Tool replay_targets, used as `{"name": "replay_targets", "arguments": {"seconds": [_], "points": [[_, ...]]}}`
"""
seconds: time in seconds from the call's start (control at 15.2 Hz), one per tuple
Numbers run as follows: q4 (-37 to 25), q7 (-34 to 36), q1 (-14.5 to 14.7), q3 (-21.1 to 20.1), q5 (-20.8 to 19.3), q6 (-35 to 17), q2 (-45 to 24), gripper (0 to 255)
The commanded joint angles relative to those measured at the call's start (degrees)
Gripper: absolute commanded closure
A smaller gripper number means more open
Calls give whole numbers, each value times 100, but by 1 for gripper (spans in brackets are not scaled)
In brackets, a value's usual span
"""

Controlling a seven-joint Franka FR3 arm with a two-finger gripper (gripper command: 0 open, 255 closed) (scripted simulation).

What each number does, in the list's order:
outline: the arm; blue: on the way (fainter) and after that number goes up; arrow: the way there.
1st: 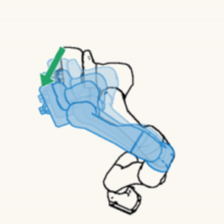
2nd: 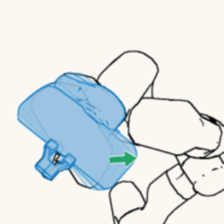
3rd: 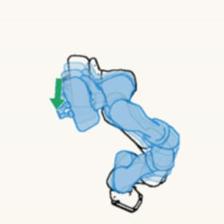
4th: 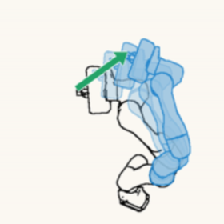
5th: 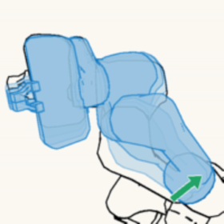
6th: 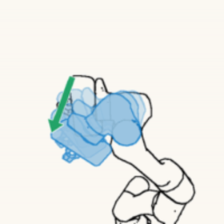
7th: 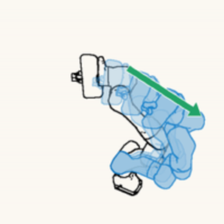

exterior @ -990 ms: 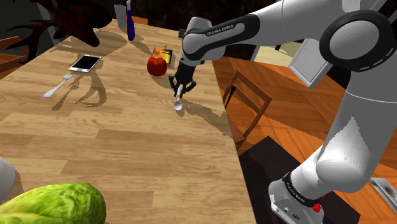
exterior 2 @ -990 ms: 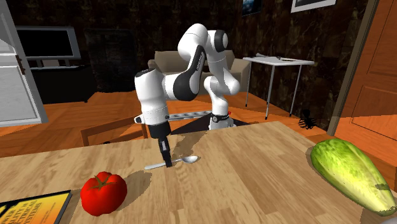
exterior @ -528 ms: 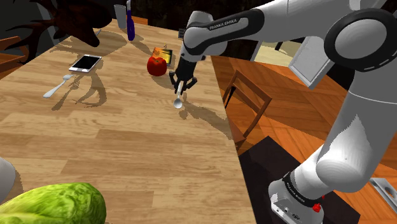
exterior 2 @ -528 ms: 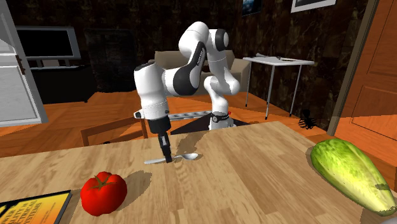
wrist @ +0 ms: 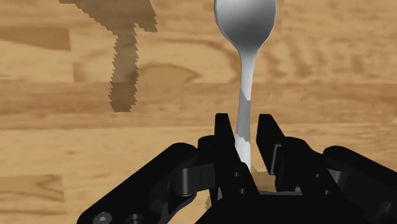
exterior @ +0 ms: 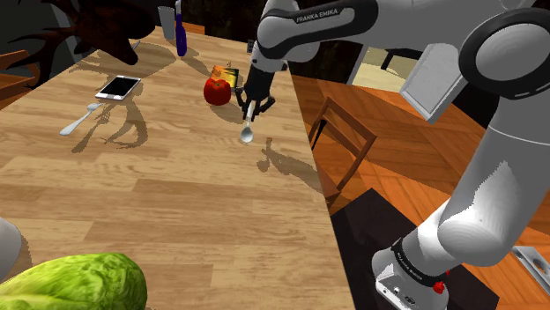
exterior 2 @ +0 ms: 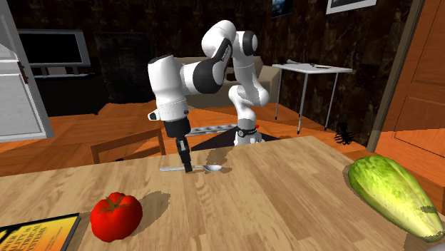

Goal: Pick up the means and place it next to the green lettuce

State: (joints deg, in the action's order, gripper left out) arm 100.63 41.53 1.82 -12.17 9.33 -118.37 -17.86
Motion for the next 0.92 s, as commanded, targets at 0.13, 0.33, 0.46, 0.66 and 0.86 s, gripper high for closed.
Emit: {"name": "replay_targets", "arguments": {"seconds": [0.13, 0.33, 0.46, 0.66, 0.86], "points": [[-158, 41, -8, -3, 2, 269, 114, 255], [-303, 73, -13, -4, 0, 475, 177, 255], [-407, 95, -16, -5, -1, 614, 214, 255], [-575, 128, -19, -6, -5, 825, 260, 255], [-757, 164, -21, -7, -10, 1040, 296, 255]]}}
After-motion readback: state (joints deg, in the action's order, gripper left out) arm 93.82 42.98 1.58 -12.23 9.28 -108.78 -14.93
